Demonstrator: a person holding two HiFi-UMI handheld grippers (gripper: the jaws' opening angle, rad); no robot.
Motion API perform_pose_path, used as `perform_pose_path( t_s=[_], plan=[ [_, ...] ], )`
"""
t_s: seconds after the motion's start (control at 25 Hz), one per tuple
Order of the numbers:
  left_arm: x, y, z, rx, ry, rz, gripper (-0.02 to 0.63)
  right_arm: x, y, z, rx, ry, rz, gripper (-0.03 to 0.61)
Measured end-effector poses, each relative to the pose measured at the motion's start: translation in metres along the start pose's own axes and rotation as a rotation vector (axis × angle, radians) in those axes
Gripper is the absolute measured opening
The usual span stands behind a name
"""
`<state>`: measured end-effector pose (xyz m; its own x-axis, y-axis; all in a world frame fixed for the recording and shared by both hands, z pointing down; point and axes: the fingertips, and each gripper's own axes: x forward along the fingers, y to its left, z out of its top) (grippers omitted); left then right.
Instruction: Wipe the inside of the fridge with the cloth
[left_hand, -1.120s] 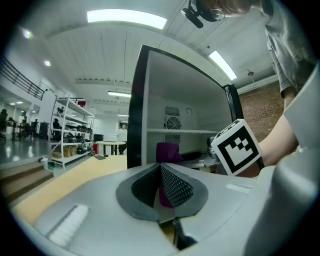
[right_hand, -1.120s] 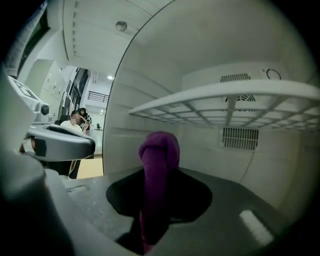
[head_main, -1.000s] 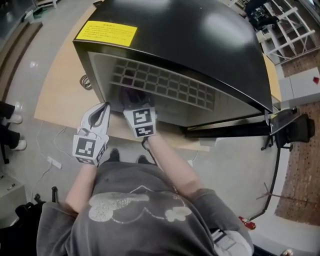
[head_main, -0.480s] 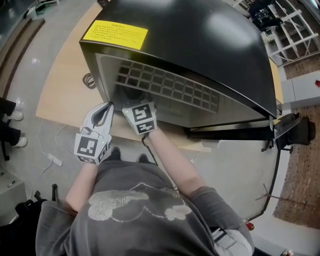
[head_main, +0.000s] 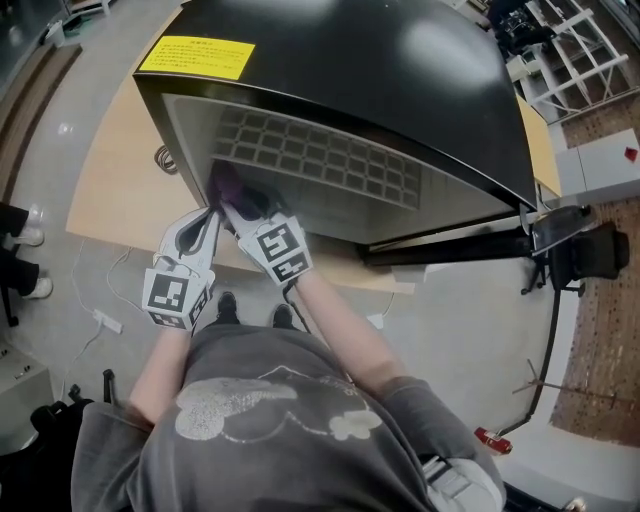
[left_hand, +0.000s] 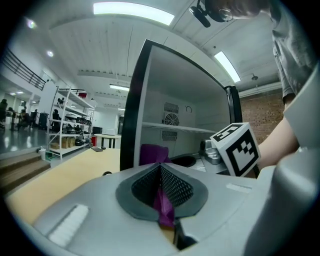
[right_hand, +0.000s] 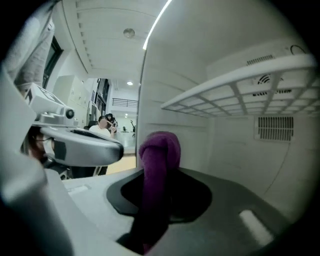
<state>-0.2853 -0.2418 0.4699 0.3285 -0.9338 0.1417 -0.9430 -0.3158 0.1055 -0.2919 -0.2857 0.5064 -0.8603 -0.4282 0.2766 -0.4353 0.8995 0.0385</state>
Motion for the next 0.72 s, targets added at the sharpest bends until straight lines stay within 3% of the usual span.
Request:
perform_pose_path(
  t_s=[0.16, 0.72],
  plan=[
    [0.008, -0.010, -0.004, 0.000, 0.011, -0.029, 0.018, 0.003, -0.031, -0.019, 0.027, 0.078, -0.101, 0.080],
    [0.035, -0.028, 0.003, 0.045, 0.030, -0.120, 0.018, -0.016, -0.089, -0.075, 0.050, 0.290, -0.300, 0.080]
  ],
)
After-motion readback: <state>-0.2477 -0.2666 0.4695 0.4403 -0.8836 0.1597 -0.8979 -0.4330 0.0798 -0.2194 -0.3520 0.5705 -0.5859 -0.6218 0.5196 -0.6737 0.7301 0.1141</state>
